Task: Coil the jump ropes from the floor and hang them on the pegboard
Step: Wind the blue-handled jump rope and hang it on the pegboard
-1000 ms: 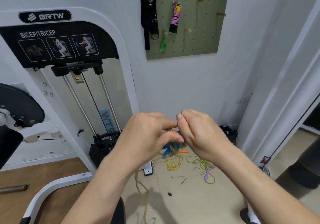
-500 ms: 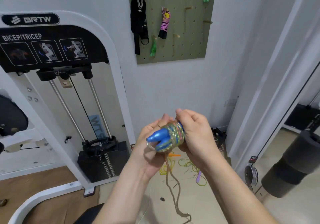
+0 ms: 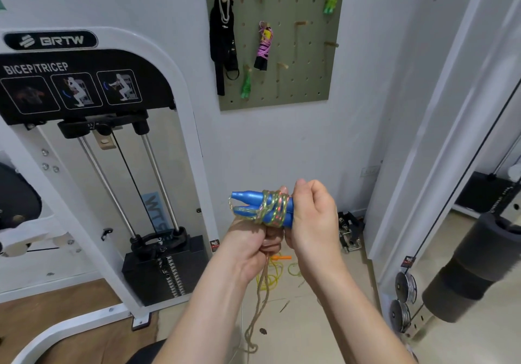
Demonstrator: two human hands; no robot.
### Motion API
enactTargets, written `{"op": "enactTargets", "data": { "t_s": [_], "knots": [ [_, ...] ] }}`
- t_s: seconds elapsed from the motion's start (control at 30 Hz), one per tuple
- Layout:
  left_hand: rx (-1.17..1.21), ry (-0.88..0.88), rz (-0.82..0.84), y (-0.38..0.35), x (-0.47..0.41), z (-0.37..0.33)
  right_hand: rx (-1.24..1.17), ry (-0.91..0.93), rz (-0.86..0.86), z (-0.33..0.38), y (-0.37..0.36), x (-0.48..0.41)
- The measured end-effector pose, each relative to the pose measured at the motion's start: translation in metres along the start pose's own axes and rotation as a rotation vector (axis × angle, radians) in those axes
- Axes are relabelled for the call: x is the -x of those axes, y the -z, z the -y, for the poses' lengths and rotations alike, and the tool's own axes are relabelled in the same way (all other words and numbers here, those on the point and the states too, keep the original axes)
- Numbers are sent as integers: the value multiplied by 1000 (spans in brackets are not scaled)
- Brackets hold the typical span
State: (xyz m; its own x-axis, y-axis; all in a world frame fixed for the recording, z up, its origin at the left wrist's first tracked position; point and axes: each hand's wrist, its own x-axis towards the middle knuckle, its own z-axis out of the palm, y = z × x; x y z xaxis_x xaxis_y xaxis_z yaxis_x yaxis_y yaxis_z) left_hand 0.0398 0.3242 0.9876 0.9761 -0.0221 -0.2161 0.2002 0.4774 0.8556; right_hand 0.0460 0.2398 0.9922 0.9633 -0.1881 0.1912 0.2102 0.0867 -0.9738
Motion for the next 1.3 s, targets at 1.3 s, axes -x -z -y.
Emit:
{"op": "enactTargets", "data": {
  "t_s": [1.3],
  "knots": [
    [-1262, -823, 40, -196, -97, 26, 600, 608, 740, 30, 258, -191]
  ]
}}
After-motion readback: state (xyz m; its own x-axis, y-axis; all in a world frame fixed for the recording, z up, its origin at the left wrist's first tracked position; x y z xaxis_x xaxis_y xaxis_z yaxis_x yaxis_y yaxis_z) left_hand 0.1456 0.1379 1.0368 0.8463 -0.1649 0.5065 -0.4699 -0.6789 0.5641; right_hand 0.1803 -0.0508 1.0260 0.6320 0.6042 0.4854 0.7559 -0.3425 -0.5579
